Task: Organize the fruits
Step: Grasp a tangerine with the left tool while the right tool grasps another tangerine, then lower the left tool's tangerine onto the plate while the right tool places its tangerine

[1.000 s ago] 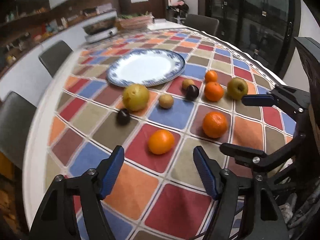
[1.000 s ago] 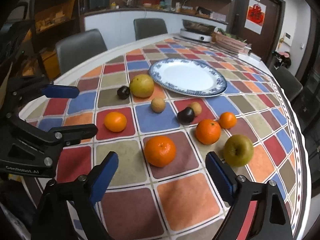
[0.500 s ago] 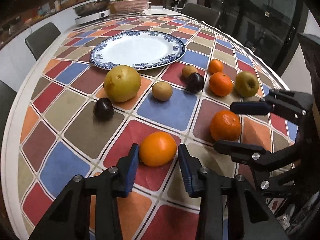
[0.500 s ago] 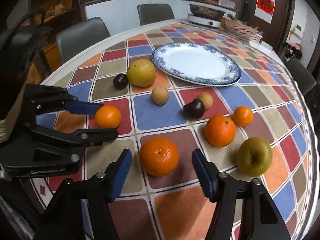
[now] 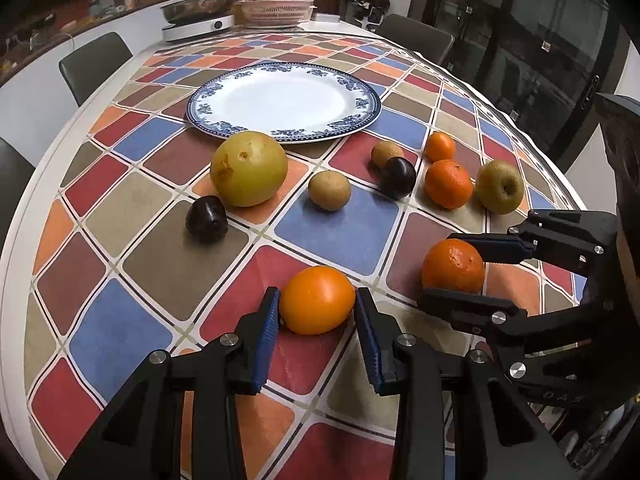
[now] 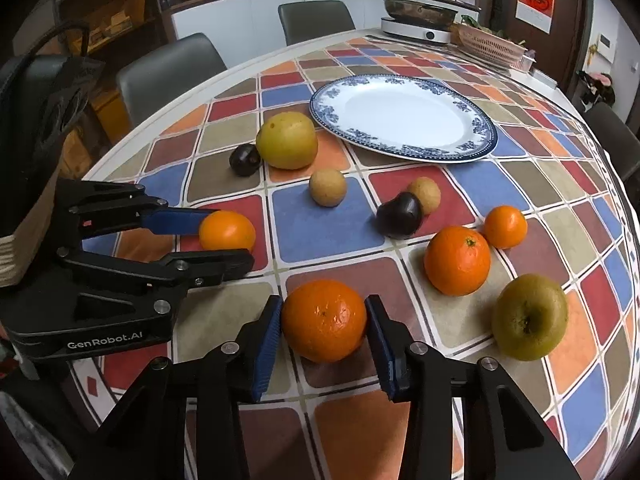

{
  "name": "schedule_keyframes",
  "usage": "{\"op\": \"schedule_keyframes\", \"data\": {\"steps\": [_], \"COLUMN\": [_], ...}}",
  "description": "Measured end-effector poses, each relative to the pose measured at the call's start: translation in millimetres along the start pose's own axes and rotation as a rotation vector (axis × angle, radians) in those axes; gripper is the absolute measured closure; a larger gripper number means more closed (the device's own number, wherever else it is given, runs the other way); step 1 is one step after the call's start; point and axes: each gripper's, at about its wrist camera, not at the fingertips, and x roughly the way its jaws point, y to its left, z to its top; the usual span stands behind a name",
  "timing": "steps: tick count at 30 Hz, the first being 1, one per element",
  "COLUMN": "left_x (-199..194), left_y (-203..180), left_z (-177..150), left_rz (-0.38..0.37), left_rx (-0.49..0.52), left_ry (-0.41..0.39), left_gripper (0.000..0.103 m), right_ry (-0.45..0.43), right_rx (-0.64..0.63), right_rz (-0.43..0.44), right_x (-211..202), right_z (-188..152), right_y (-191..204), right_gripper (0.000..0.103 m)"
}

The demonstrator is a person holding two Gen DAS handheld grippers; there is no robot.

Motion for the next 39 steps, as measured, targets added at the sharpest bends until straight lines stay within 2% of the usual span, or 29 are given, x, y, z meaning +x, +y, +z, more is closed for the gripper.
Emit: {"op": "schedule_keyframes", "data": {"steps": [5,10,16,25,34,39], "left_x": [-6,-22,-44,-55,-42,-21], "left_y": [-2,-3,-2,3,13,27], "left_z": [1,11,42,99,150,173], "left_rz": [0.007,0.026,0.045,0.065,0.065,0.046], "left_rx": [-0.015,-0.027,-0.009,0.006,0.009,-0.023], "left_ry": [-0.014,-0.052,-0.128,-0.203,-0.204,-0.16], "left_gripper": [0.066,0.066,0.066,0.066,0.066,0.066], "right_ry": [-0.007,-0.054,-0.114,-0.196,-0.219,-0.188], "right_rx": [0.021,0.022,0.052,0.044,0.07,0.101], "right_rz": [0.015,-0.003,-0.003,-0.046,-0.052,-0.039], "right_x": [-3,-18,-37,-55,-53,-36], "right_z": [1,9,35,87,135,158], "right_y": [-3,-4,-16,-41,-69,-87], "right_gripper": [0.061,0.061,0.061,0.061,0.061,0.061]}}
